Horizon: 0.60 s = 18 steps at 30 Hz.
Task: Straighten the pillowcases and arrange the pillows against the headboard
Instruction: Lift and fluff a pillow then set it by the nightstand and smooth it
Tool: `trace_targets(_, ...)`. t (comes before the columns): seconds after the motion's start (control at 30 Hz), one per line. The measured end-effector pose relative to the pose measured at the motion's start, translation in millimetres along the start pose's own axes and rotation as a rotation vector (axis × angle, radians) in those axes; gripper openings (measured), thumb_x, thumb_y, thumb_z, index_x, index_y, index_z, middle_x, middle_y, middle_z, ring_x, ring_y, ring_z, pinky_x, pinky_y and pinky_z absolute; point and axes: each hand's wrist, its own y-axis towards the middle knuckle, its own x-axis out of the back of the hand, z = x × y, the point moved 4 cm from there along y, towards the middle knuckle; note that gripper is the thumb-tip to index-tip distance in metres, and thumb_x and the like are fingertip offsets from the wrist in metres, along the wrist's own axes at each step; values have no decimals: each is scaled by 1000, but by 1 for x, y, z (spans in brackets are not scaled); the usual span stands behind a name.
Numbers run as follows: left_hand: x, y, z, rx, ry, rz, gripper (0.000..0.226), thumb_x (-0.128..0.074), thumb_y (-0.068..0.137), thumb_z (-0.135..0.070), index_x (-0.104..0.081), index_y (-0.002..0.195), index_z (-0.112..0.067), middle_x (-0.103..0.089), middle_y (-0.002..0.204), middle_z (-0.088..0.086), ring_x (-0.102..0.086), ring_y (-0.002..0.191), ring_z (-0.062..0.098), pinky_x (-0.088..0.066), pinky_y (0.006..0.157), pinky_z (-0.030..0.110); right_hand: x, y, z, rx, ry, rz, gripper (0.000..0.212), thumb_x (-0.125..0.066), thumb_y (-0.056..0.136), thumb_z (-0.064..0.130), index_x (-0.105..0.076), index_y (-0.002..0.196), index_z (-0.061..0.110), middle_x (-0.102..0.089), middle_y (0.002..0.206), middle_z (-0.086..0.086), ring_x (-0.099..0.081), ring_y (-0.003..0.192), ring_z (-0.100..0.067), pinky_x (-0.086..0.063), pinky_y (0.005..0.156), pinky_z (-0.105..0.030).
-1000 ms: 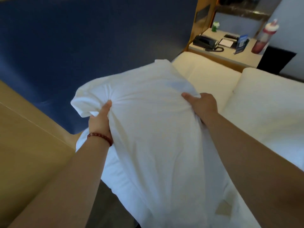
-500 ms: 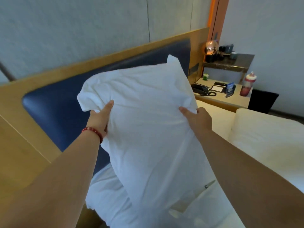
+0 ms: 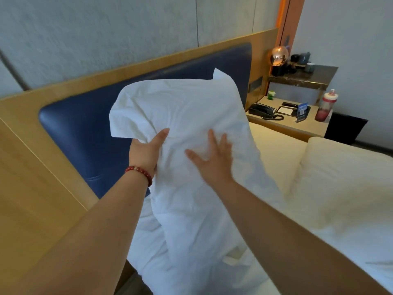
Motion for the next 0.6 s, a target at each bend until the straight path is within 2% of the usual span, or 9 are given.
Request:
trace_targets(0.1, -3, -26, -12, -50, -25, 98, 67, -84, 66, -53, -65, 113, -11, -76, 100, 2, -74, 87, 22, -60, 77, 40, 3, -26, 26, 64, 12, 60, 108, -52, 71, 81, 10, 151, 42, 20, 162, -1, 16, 148, -30, -2, 119, -56)
trace_targets(0.17, -3, -46, -20, -52, -127, 260, 50, -71, 83, -48, -65, 119, -13, -74, 111, 5, -72, 98, 23, -56, 85, 42, 20, -36, 29, 85, 51, 103, 119, -53, 60, 87, 12, 150, 44, 21, 162, 1, 18, 148, -29, -2, 118, -58)
trace_targets(0.23, -4, -70, -33, -73, -270, 438, 48, -53, 94, -48, -59, 130, -18, -67, 127, 6, -64, 116, 24, -48, 97, 44, 41, -45, 31, 98, 114, 165, 132, -49, 44, 93, 11, 151, 43, 20, 161, 4, 18, 149, -25, -4, 118, -59)
trace_targets(0.3, -10, -96, -48, -137, -325, 549, 48, -42, 95, -50, -55, 131, -23, -65, 131, 3, -60, 123, 22, -47, 101, 43, 64, -54, 39, 125, 135, 190, 146, -47, 33, 96, 9, 153, 36, 17, 162, 3, 14, 149, -21, -8, 119, -57)
trace_targets(0.37, -21, -118, -66, -220, -342, 628, 51, -35, 95, -50, -52, 133, -21, -64, 132, 2, -59, 124, 21, -52, 97, 37, 85, -58, 54, 166, 146, 144, 154, -52, 30, 97, 4, 155, 27, 6, 163, 2, 3, 150, -21, -12, 119, -56)
trace_targets(0.43, -35, -137, -88, -265, -349, 670, 67, -34, 91, -56, -44, 142, -13, -59, 138, 7, -55, 128, 24, -52, 97, 35, 107, -56, 68, 188, 206, 56, 161, -52, 22, 101, -6, 155, 23, -12, 161, 2, -14, 148, -21, -20, 117, -56)
trace_targets(0.53, -58, -158, -115, -271, -316, 813, 91, -29, 82, -74, -40, 146, -10, -52, 145, 11, -50, 134, 27, -42, 109, 44, 146, -48, 79, 185, 308, -65, 157, -50, 18, 102, -15, 153, 29, -31, 155, 5, -33, 141, -21, -29, 113, -56)
trace_targets(0.6, -72, -165, -121, -251, -296, 866, 100, -21, 78, -82, -44, 144, -10, -56, 141, 8, -53, 131, 23, -42, 108, 42, 174, -48, 84, 221, 322, -123, 149, -52, 27, 100, -12, 153, 31, -32, 153, 5, -36, 139, -21, -33, 111, -54)
